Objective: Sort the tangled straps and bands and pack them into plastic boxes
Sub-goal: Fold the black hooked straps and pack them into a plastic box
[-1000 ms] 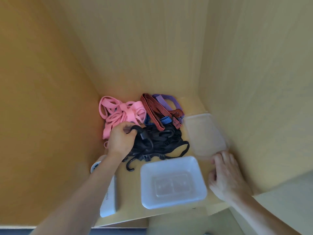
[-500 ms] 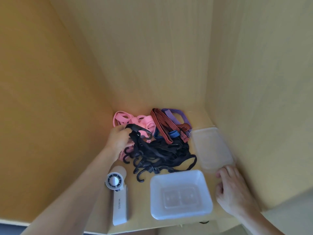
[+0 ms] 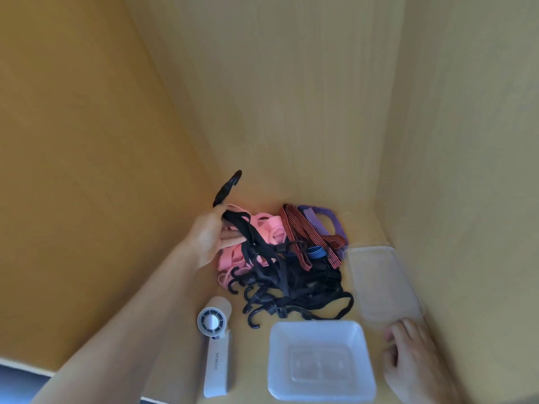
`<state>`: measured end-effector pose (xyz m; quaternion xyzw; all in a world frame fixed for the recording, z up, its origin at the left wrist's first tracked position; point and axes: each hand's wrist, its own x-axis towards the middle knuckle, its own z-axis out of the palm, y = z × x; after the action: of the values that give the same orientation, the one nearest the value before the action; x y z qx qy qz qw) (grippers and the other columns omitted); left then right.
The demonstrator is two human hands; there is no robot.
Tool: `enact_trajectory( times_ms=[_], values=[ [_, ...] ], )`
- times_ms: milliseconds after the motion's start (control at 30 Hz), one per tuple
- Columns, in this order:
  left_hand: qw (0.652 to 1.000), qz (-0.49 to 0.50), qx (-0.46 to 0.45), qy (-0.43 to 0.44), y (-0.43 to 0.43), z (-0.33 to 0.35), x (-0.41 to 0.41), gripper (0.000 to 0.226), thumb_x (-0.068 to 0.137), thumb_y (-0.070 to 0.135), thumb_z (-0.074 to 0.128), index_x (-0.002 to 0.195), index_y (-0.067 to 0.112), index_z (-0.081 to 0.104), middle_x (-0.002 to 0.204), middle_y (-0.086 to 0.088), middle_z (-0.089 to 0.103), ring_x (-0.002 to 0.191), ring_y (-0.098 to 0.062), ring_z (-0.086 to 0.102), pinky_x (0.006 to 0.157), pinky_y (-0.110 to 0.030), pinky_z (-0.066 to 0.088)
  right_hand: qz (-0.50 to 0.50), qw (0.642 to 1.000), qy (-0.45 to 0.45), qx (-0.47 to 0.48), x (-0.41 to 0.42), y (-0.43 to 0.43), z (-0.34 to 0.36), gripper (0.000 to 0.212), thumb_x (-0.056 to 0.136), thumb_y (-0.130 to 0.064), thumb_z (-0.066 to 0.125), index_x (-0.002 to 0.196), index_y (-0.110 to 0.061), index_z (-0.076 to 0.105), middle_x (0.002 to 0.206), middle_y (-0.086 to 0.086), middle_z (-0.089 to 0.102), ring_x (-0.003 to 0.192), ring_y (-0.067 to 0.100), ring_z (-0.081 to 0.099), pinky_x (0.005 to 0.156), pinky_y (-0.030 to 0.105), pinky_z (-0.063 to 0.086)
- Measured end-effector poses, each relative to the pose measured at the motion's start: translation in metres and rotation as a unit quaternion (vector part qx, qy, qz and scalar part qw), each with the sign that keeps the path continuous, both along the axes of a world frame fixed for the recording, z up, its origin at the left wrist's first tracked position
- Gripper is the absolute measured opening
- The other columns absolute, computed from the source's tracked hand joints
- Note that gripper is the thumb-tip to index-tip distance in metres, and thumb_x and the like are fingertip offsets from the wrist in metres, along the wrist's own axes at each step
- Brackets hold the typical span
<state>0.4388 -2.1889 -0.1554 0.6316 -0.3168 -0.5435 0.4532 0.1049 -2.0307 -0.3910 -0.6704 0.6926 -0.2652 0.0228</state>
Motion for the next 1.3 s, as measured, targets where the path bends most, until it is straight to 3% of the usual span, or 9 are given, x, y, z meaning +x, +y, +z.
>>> enact_trajectory(
  times_ms=[100, 267, 534, 667, 800, 934, 1067, 1167, 1301],
  values=[
    [0.999, -0.026, 0.025, -0.026, 0.003, -0.003, 0.007, 0.049, 0.107, 0.041, 0.041, 0.128, 0.000, 0.056, 0.121, -0.026, 0.066, 0.106, -0.042, 0.068, 0.092, -0.054, 0.055, -0.002, 1.000, -0.026, -0.013, -0.002, -0.003, -0.004, 0.022, 0.060, -0.023, 0.035, 0.068, -0.015, 0.054, 0.073, 0.001, 0.049, 0.076, 0.024, 0.045, 0.064, 0.037, 0.034],
    [0.998, -0.052, 0.017, -0.013, 0.003, 0.001, 0.017, 0.055, 0.105, 0.050, 0.037, 0.123, 0.003, 0.061, 0.125, -0.025, 0.065, 0.114, -0.043, 0.063, 0.099, -0.064, 0.048, -0.031, 0.997, -0.074, -0.020, 0.002, -0.004, -0.002, 0.018, 0.056, -0.016, 0.039, 0.063, -0.012, 0.054, 0.069, 0.003, 0.051, 0.066, 0.030, 0.052, 0.060, 0.035, 0.033],
    [0.989, -0.078, -0.042, 0.122, -0.002, 0.007, 0.025, 0.067, 0.106, 0.054, 0.024, 0.064, 0.012, 0.057, 0.104, -0.017, 0.071, 0.118, -0.042, 0.062, 0.102, -0.061, 0.042, -0.076, 0.975, -0.198, -0.072, 0.011, -0.002, 0.031, 0.030, 0.065, -0.024, 0.033, 0.059, -0.009, 0.059, 0.067, 0.003, 0.056, 0.058, 0.019, 0.049, 0.054, 0.029, 0.036],
    [0.987, -0.084, -0.076, 0.116, -0.001, 0.016, 0.015, 0.067, 0.108, 0.045, 0.029, 0.051, 0.012, 0.043, 0.113, -0.024, 0.068, 0.125, -0.042, 0.059, 0.110, -0.061, 0.038, -0.058, 0.961, -0.234, -0.134, 0.035, -0.022, 0.082, 0.023, 0.069, 0.005, 0.051, 0.065, -0.016, 0.059, 0.075, -0.008, 0.053, 0.068, 0.011, 0.052, 0.062, 0.023, 0.041],
    [0.980, -0.125, -0.108, 0.112, 0.003, 0.025, 0.006, 0.070, 0.109, 0.039, 0.030, 0.044, 0.012, 0.036, 0.098, -0.029, 0.066, 0.110, -0.043, 0.065, 0.099, -0.053, 0.043, 0.080, 0.952, -0.282, -0.090, 0.071, -0.061, 0.141, 0.034, 0.081, 0.011, 0.063, 0.094, -0.020, 0.065, 0.099, -0.011, 0.058, 0.101, 0.002, 0.056, 0.085, 0.012, 0.043],
    [0.972, -0.177, -0.130, 0.089, 0.008, 0.025, 0.001, 0.070, 0.107, 0.042, 0.031, 0.043, 0.016, 0.037, 0.082, -0.021, 0.064, 0.103, -0.040, 0.067, 0.084, -0.045, 0.048, 0.180, 0.941, -0.285, 0.034, 0.112, -0.107, 0.182, 0.059, 0.091, -0.033, 0.067, 0.145, -0.028, 0.045, 0.144, -0.018, 0.039, 0.137, -0.002, 0.032, 0.115, 0.024, 0.029],
    [0.967, -0.191, -0.137, 0.094, 0.010, 0.025, 0.002, 0.068, 0.106, 0.046, 0.033, 0.046, 0.015, 0.037, 0.081, -0.021, 0.063, 0.101, -0.039, 0.069, 0.083, -0.046, 0.052, 0.266, 0.927, -0.222, 0.146, 0.149, -0.136, 0.196, 0.066, 0.082, -0.056, 0.068, 0.139, -0.032, 0.046, 0.141, -0.016, 0.048, 0.122, 0.001, 0.049, 0.106, 0.031, 0.044],
    [0.967, -0.193, -0.136, 0.095, 0.011, 0.025, 0.005, 0.068, 0.107, 0.047, 0.031, 0.046, 0.015, 0.037, 0.078, -0.019, 0.064, 0.101, -0.037, 0.070, 0.081, -0.042, 0.053, 0.265, 0.922, -0.249, 0.132, 0.160, -0.139, 0.193, 0.028, 0.087, -0.037, 0.064, 0.115, -0.031, 0.062, 0.106, -0.010, 0.070, 0.090, 0.010, 0.066, 0.081, 0.037, 0.056],
    [0.976, -0.168, -0.129, 0.058, 0.011, 0.023, 0.005, 0.069, 0.108, 0.045, 0.029, 0.046, 0.016, 0.036, 0.076, -0.017, 0.061, 0.102, -0.039, 0.067, 0.084, -0.045, 0.052, 0.240, 0.890, -0.355, 0.153, 0.150, -0.143, 0.194, 0.024, 0.088, -0.021, 0.056, 0.100, -0.039, 0.068, 0.090, -0.005, 0.072, 0.079, 0.011, 0.066, 0.074, 0.030, 0.052]
  ],
)
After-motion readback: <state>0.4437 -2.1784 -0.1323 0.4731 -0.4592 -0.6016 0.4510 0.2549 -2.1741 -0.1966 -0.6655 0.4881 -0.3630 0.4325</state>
